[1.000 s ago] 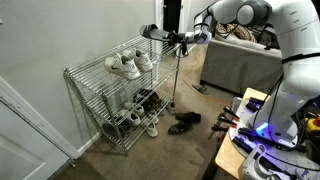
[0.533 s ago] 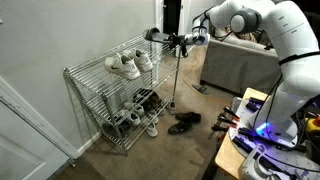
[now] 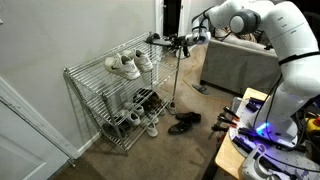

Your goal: Move one Nike slipper to the top rack

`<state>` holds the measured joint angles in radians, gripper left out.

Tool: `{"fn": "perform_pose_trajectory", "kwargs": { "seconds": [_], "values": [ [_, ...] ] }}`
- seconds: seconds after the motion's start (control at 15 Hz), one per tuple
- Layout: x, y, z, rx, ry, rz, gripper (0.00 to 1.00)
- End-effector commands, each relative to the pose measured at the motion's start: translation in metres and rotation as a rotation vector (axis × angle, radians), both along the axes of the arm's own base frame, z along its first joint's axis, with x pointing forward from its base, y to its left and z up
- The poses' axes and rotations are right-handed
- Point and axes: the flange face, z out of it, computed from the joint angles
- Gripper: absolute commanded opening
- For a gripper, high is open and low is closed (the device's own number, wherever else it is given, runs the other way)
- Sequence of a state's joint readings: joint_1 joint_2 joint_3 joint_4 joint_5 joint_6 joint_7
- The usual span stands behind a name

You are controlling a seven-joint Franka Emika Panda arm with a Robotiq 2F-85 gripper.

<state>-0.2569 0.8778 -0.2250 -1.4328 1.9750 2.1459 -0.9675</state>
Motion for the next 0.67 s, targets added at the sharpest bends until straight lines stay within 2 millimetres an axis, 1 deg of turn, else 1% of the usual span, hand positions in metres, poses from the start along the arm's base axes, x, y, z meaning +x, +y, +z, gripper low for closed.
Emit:
{"fn": "perform_pose_trajectory", "kwargs": {
  "seconds": [0.0,0.07,0.27,0.47,0.6],
  "values": [
    [-0.024,0.008,0.021,-0.099,0.043,-0.030,0.98],
    [-0.030,0.009,0.024,-0.126,0.052,-0.041,1.00],
    [-0.056,0.019,0.037,-0.183,0.063,-0.054,1.00],
    [-0.089,0.034,0.045,-0.207,0.083,-0.022,1.00],
    [-0.114,0.044,0.042,-0.205,0.121,0.004,1.00]
  ]
}}
